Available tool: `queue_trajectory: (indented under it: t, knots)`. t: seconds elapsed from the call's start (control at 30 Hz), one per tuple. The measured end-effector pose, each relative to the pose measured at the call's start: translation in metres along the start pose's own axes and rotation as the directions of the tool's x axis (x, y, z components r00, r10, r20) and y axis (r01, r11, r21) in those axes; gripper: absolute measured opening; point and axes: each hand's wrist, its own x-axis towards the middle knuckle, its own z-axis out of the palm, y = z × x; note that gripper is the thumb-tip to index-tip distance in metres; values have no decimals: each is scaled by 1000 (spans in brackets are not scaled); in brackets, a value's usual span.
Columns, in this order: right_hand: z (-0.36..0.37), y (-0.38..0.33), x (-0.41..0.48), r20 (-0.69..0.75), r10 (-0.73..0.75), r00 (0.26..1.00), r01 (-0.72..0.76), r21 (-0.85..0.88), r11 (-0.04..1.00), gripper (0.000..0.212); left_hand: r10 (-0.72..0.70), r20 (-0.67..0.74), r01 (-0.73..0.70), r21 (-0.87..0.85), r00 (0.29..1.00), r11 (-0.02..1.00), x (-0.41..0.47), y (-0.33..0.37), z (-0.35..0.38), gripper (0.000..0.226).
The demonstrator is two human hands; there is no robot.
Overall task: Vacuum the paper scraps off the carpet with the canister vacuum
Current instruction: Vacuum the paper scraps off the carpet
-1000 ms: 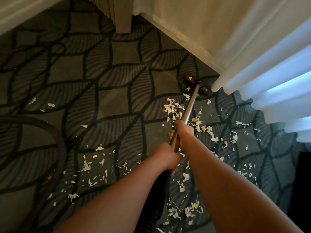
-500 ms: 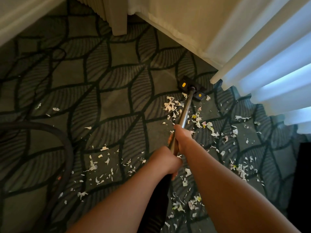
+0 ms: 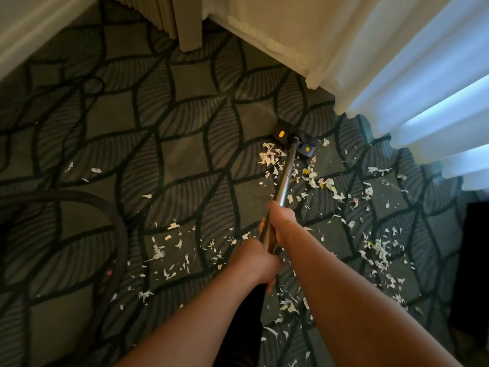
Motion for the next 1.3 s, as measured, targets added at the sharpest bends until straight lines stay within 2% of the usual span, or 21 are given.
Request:
queue_trajectory:
  t: [0.27, 0.4, 0.57, 0.87, 1.13, 1.3]
  knots:
    - [17, 18, -28, 27, 24, 999, -25, 40, 999, 30, -18, 28, 19, -17, 999, 1000, -16, -29, -9, 2]
    - [27, 26, -43, 31, 15, 999, -17, 47, 999, 22, -17, 24, 17, -30, 1000, 999, -24, -42, -17, 4]
    - [42, 38, -57, 36, 34, 999, -36, 50, 998, 26, -18, 20, 18, -18, 1000, 1000, -37, -58, -29, 1]
    - [63, 60, -80, 22, 27, 999, -28, 28, 999, 21, -15, 33, 14, 16, 999, 1000, -47, -94, -42, 7]
    - [78, 83, -92, 40, 28, 999, -29, 42, 999, 26, -7, 36, 7, 18, 999, 1000, -66, -117, -48, 14]
    - [86, 94, -103, 30, 38, 999, -39, 26, 999, 24, -19, 52, 18, 21, 998, 1000, -76, -131, -52, 3]
